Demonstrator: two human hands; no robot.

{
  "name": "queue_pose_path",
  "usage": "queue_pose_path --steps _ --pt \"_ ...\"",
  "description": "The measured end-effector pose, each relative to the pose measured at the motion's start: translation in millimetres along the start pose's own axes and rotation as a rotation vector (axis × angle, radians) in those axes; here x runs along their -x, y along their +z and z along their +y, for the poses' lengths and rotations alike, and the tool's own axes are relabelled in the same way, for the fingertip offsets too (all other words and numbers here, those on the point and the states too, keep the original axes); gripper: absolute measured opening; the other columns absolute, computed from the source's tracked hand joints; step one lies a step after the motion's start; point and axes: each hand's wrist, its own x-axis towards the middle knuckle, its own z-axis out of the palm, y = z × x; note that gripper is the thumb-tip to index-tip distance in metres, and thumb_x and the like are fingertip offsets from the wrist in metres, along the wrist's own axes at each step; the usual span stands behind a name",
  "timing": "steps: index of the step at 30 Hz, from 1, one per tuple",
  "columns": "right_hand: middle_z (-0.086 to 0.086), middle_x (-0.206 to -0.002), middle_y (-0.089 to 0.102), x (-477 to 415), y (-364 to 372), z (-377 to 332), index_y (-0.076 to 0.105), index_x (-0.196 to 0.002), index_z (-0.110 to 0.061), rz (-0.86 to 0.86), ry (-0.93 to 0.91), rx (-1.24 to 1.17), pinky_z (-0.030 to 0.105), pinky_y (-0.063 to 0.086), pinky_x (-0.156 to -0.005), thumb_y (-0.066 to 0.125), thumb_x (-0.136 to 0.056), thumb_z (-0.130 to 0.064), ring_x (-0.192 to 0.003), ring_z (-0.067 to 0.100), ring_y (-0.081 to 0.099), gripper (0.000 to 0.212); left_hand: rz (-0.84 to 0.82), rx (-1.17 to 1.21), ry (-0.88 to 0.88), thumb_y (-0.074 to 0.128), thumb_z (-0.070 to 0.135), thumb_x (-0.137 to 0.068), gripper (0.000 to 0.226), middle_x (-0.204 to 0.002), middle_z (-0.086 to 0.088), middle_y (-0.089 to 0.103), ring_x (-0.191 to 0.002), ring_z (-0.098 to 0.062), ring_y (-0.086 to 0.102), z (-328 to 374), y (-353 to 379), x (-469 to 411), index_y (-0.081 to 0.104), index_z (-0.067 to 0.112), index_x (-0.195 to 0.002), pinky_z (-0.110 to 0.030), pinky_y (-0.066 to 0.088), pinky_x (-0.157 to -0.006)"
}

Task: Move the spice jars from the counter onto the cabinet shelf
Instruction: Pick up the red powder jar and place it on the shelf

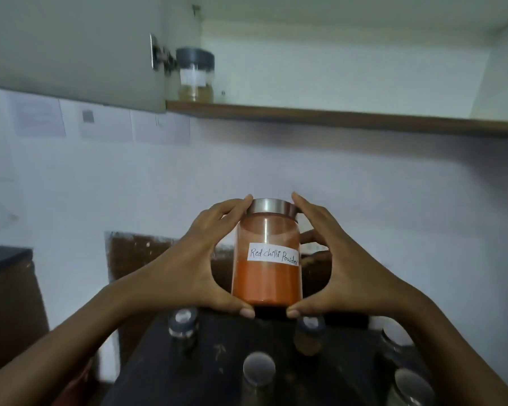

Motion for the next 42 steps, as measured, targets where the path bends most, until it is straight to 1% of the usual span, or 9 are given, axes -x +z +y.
queue_pose_path --steps 3,8,11,14,18,23,37,40,42 --pt "-0.046 -0.132 0.012 -35 -20 -6 0.000 -0.130 -0.065 0.046 -0.067 0.022 0.004 0.046 -0.079 0.083 -0.045 -0.049 -0.114 -0.019 0.037 0.120 0.045 -0.078 0.072 0.074 0.073 -0.044 0.126 -0.145 0.035 0.006 -0.136 0.011 0.010 -9 -30 -31 -0.005 0.055 -0.140 -0.013 0.020 -0.104" --pt "-0.032 -0.138 0.013 -99 -55 -14 -0.001 -0.141 -0.051 0.125 -0.205 0.183 0.015 0.051 -0.084 0.091 -0.048 -0.034 -0.117 -0.011 0.038 0.132 0.133 -0.230 0.181 0.074 0.069 -0.046 0.127 -0.144 0.037 0.001 -0.134 0.015 0.005 -27 -77 -85 -0.010 0.052 -0.140 -0.006 0.015 -0.100" --pt "-0.030 -0.136 0.013 -142 -78 -19 -0.004 -0.143 -0.046 0.174 -0.273 0.273 0.014 0.050 -0.083 0.091 -0.048 -0.030 -0.119 -0.009 0.037 0.135 0.191 -0.320 0.214 0.079 0.066 -0.046 0.136 -0.145 0.038 -0.002 -0.136 0.012 -0.001 -38 -108 -120 -0.014 0.046 -0.143 -0.015 0.012 -0.109" --pt "-0.030 -0.134 0.008 -187 -97 -24 -0.010 -0.142 -0.045 0.237 -0.321 0.360 0.017 0.051 -0.085 0.091 -0.049 -0.030 -0.118 -0.006 0.037 0.138 0.293 -0.442 0.262 0.081 0.062 -0.048 0.136 -0.154 0.019 0.006 -0.140 0.002 0.004 -48 -139 -156 -0.006 0.032 -0.148 -0.033 0.016 -0.117" --pt "-0.025 -0.135 0.006 -243 -118 -26 -0.011 -0.144 -0.040 0.309 -0.375 0.456 0.028 0.055 -0.081 0.089 -0.051 -0.024 -0.113 0.009 0.043 0.137 0.416 -0.557 0.297 0.083 0.057 -0.051 0.132 -0.156 0.007 0.014 -0.139 -0.008 0.012 -65 -170 -199 0.002 0.023 -0.149 -0.042 0.021 -0.115" --pt "-0.020 -0.138 0.006 -295 -127 -20 -0.003 -0.145 -0.035 0.366 -0.395 0.477 0.021 0.051 -0.082 0.088 -0.053 -0.020 -0.117 0.014 0.039 0.130 0.470 -0.572 0.255 0.085 0.052 -0.053 0.132 -0.157 0.004 0.012 -0.142 -0.017 0.013 -94 -186 -240 0.000 0.023 -0.149 -0.053 0.023 -0.112" --pt "-0.016 -0.140 0.004 -367 -128 32 -0.001 -0.145 -0.030 0.318 -0.234 0.343 0.025 0.047 -0.086 0.084 -0.052 -0.002 -0.121 0.015 0.031 0.129 0.419 -0.729 0.058 0.078 0.055 -0.063 0.129 -0.158 0.005 -0.010 -0.145 -0.020 -0.013 -143 -174 -297 -0.014 0.021 -0.148 -0.056 -0.016 -0.109" --pt "-0.014 -0.141 0.005 -372 -129 39 0.002 -0.144 -0.030 0.313 -0.233 0.291 0.025 0.046 -0.085 0.082 -0.051 -0.001 -0.121 0.016 0.031 0.127 0.517 -0.771 0.073 0.066 0.070 -0.063 0.129 -0.156 0.002 -0.021 -0.141 -0.022 -0.025 -155 -165 -298 -0.020 0.021 -0.146 -0.054 -0.020 -0.108" --pt "-0.013 -0.142 0.007 -376 -127 42 0.004 -0.143 -0.032 0.322 -0.238 0.243 0.020 0.045 -0.085 0.078 -0.048 -0.010 -0.122 0.016 0.031 0.123 0.639 -0.724 0.060 0.045 0.086 -0.060 0.126 -0.153 -0.001 -0.027 -0.139 -0.023 -0.029 -170 -153 -296 -0.026 0.023 -0.143 -0.050 -0.023 -0.106"
